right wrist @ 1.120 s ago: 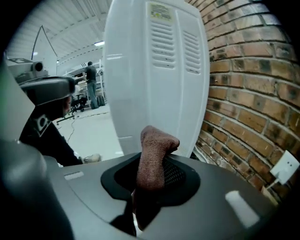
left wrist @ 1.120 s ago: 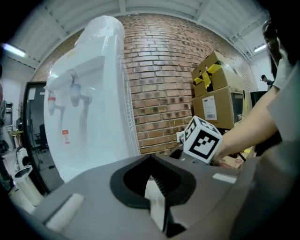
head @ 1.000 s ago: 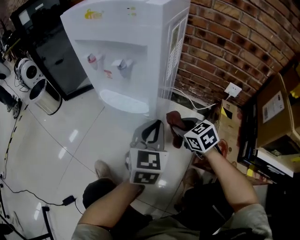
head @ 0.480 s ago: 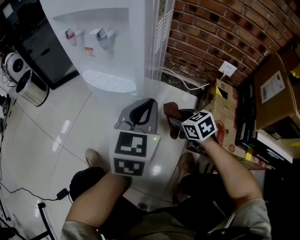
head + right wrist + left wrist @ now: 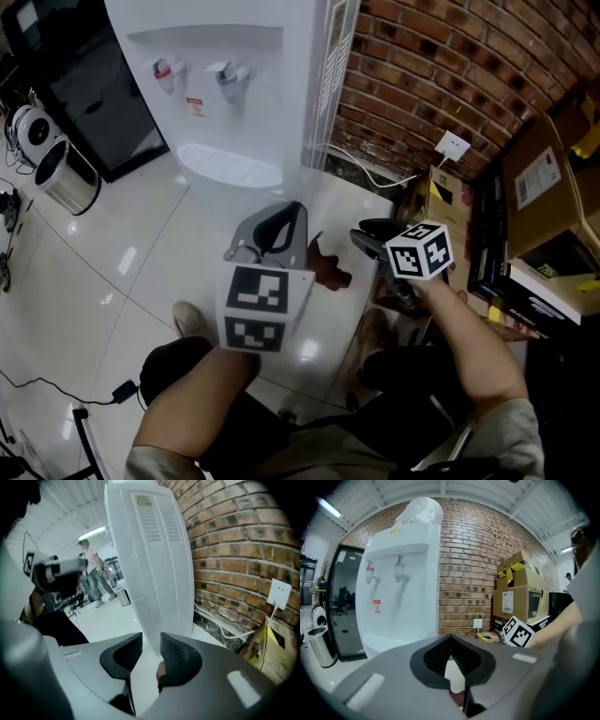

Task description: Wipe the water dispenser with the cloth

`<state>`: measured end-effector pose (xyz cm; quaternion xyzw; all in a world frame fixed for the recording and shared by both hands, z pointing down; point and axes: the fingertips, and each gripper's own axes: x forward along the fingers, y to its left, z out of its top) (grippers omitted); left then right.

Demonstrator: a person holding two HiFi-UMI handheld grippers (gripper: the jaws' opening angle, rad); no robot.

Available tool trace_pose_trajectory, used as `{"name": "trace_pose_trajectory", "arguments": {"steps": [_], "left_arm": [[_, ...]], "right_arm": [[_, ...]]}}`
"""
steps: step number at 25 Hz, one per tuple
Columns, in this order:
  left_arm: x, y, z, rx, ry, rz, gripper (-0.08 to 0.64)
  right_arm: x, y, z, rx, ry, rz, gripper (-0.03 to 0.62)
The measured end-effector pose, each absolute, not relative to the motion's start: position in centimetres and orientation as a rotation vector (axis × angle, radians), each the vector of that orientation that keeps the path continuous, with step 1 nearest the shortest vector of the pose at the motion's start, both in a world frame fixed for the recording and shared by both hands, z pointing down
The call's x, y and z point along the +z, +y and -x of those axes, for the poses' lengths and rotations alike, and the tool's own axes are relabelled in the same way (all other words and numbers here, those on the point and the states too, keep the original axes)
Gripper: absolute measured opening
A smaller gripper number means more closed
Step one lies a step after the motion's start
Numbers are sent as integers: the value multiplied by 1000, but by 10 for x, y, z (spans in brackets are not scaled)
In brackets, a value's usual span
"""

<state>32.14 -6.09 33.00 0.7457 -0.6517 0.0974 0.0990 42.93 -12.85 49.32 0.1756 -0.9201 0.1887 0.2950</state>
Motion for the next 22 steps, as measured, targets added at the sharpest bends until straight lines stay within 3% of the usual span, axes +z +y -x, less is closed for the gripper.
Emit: {"name": "trace_pose_trajectory", "arguments": {"steps": [3,5,12,22], "left_arm": [[326,-53,-319,245,-1905,-2207,0],[321,-48,-316,208,-1897,-2204,0],[312,-34,-304,131,-1915,-2186,0],[303,-29,-303,128,-1917,-2212,0]], "right_arm": [[428,-103,-416,435,-2574,-448,39],[397,-82,-407,327,-2597,-450,21],[331,-48,-401,205,-2749,-634,12],[312,-59,-402,223,-2794,-729,11]]}}
